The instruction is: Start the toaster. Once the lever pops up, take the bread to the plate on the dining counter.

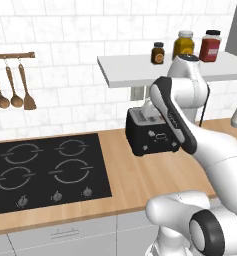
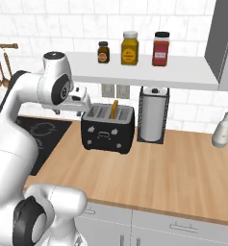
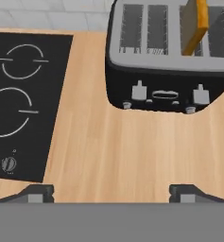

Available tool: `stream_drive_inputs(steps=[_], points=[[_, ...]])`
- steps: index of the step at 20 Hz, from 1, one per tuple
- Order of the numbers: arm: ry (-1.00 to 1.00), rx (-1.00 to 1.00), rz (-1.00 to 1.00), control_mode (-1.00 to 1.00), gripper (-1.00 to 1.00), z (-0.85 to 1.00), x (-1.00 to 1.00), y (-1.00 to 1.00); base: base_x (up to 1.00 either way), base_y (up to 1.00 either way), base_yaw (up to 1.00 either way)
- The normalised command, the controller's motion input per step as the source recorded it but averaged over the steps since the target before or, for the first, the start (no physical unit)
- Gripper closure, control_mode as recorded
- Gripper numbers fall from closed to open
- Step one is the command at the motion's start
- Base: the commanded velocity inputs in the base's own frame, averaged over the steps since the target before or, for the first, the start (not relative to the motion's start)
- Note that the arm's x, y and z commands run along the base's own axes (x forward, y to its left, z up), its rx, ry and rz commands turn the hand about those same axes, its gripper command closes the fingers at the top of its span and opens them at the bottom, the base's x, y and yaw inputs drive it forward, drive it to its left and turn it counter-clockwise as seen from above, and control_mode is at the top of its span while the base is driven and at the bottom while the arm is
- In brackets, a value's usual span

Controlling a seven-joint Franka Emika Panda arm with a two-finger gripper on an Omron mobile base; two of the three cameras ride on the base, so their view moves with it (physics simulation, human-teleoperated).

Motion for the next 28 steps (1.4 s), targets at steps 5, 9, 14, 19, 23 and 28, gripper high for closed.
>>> stream_drive_inputs(steps=[5, 9, 14, 19, 23, 28], points=[[-0.19, 0.0, 0.08, -1.0, -1.0, 0.01, 0.0, -0.3, 0.0, 0.0, 0.0], [-0.06, 0.0, 0.05, -1.0, -1.0, 0.0, 0.0, -0.53, 0.0, 0.0, 0.0], [0.0, 0.0, 0.03, -1.0, 1.0, 0.0, 0.0, -0.58, 0.0, 0.0, 0.0], [0.0, 0.0, 0.01, -1.0, 1.0, 0.0, 0.14, -0.51, 0.0, 0.0, 0.0], [0.0, -0.01, 0.0, -1.0, 1.0, -0.35, 0.34, -0.43, 0.0, 0.0, 0.0], [-0.01, -0.02, 0.0, -1.0, 1.0, -0.37, 0.19, -0.09, 0.0, 0.0, 0.0]])
